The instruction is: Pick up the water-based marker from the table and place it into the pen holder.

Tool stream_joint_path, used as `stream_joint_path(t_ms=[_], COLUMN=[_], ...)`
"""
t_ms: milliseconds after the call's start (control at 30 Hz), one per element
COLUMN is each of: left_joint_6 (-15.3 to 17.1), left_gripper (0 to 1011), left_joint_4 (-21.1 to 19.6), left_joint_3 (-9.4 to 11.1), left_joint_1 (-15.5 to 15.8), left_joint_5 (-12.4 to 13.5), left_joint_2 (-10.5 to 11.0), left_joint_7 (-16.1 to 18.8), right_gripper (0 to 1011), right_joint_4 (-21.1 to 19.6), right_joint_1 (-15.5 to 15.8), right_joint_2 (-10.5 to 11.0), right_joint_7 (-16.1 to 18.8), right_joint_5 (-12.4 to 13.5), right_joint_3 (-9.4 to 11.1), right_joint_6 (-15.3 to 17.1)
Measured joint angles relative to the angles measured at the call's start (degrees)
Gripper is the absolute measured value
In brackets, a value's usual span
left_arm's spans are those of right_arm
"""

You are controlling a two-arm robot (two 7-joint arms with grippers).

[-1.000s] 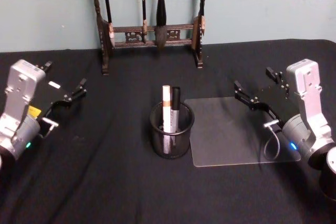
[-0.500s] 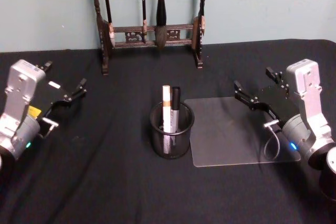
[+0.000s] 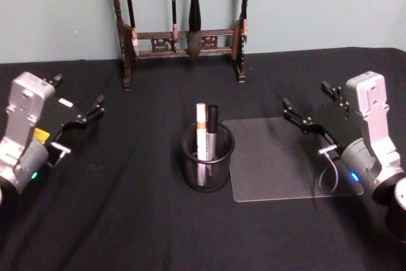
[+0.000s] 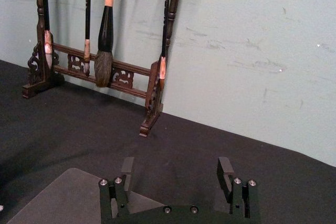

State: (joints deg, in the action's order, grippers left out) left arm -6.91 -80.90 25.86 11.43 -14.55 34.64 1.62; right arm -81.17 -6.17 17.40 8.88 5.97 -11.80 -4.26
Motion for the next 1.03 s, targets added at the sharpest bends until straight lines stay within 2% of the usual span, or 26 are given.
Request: stream_joint_path(t_ms=[1033], left_joint_6=[0.00], left_gripper=[1001], left_joint_4=[0.00], left_joint_3=[0.00], left_joint_1=[0.00], left_joint_5=[0.00], left_joint_2=[0.00], left_joint_7=[0.00], right_gripper=[1002], right_joint_4=[0.00], right_joint_1=[0.00], right_joint_2=[0.00], right_joint_7=[0.00], right_joint_5=[0.00], right_joint_3=[0.00], right_joint_6=[0.00])
